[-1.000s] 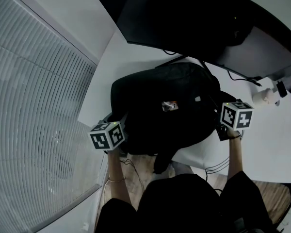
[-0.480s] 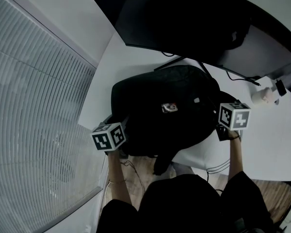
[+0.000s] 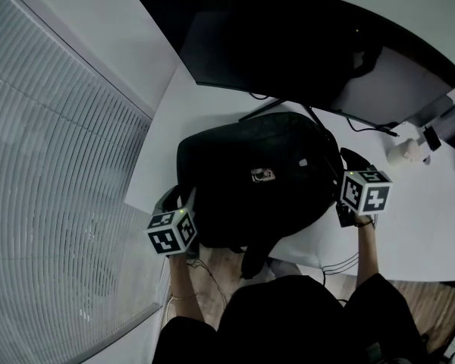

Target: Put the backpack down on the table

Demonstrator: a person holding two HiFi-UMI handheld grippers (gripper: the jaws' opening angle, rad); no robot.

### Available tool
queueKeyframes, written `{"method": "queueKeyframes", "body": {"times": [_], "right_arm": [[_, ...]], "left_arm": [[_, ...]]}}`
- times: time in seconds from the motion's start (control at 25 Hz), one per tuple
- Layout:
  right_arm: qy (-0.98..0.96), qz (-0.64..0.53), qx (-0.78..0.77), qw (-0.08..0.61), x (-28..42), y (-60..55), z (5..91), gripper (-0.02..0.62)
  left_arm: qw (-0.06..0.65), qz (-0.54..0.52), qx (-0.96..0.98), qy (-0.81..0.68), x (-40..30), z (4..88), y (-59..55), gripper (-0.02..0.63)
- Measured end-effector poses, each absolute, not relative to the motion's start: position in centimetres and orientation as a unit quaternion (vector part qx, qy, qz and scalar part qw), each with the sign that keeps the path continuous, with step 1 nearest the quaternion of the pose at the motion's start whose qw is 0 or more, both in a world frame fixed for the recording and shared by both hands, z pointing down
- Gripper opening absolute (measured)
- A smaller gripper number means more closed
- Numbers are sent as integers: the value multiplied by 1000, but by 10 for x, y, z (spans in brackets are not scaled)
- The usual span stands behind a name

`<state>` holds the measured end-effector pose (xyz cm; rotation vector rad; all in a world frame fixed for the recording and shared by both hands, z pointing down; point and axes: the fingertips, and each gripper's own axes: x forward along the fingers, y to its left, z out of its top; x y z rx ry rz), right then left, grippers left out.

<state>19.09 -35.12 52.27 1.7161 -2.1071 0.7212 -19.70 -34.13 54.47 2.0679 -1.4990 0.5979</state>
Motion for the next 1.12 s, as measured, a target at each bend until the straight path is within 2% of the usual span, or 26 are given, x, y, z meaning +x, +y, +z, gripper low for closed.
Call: {"method": "queueKeyframes", "body": {"times": [0.36,0.56,0.84,1.12], "right_arm": [[-759,201,594,175,176,-330,493,105],[-768,172,592,171,167,-318,474,33],[-786,137,591,122,157,-304,444,14],[-805,92,582,64,155,-287,410,14]], "left_arm": [[194,201,778,-563,-201,496,-323,61],[175,189,794,-551,-195,482,-309,29],[109,160,813,-549,-192,449,-294,17],[79,127,819,-554,-190,423,-277,15]]}}
